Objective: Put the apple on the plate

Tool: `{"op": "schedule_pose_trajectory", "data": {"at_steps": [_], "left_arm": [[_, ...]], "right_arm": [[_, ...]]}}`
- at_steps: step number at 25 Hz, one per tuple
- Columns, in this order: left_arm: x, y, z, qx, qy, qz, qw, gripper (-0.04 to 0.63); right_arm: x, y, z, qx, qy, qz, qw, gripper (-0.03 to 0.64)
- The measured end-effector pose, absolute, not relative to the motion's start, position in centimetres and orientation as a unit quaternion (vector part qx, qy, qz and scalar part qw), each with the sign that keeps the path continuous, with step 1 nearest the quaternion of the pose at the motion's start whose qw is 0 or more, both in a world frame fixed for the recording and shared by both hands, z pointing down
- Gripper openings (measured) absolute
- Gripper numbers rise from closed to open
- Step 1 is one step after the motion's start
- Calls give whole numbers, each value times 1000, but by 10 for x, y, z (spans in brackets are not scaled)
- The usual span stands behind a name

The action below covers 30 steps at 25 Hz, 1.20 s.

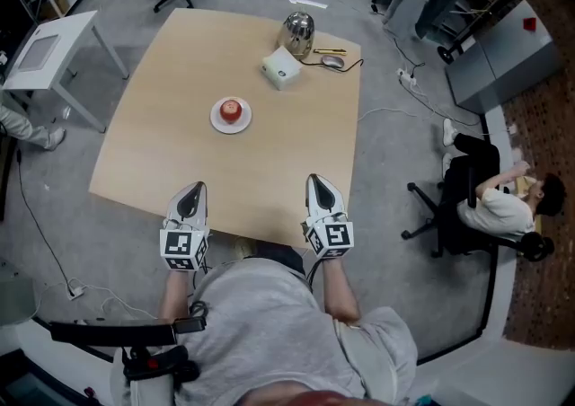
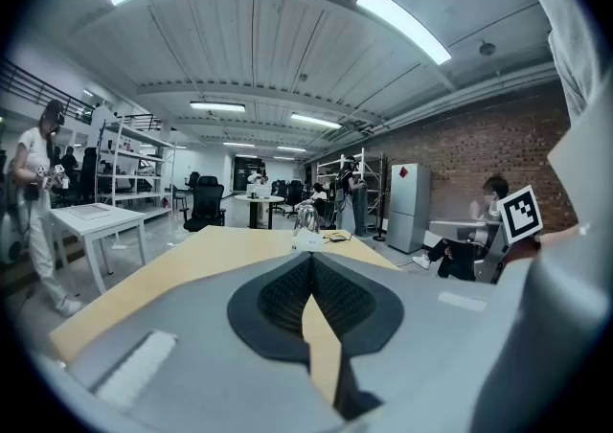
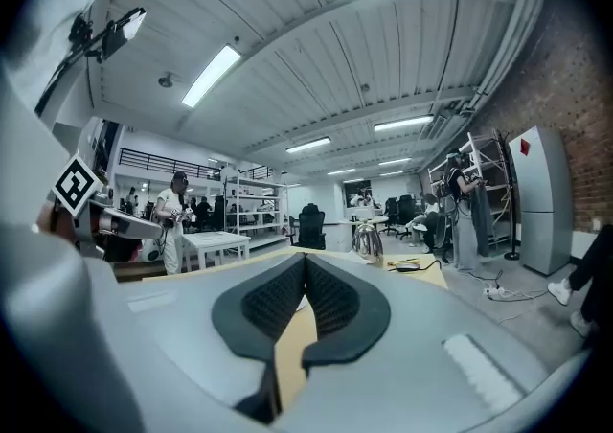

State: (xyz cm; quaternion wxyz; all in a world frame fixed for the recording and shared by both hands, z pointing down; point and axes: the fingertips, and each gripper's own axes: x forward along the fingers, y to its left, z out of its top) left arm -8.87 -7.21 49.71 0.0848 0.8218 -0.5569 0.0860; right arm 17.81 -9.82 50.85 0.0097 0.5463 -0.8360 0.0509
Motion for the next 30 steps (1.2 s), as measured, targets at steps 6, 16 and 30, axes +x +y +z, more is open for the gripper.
{"op": "schedule_pose_trajectory", "data": {"at_steps": [6,16,30], "left_arm": [[-87,-71,496,821,-559,87,82,20],[-89,-71,496,821,-559,89,78,20],[-88,-70,495,821,-558,90,76,20]], "right_arm": [[189,-88,508,552,-832,58,4,6],[193,-77,515,559,-826,65,7,5],[190,-76,517,554,-830,65,13,5]]}}
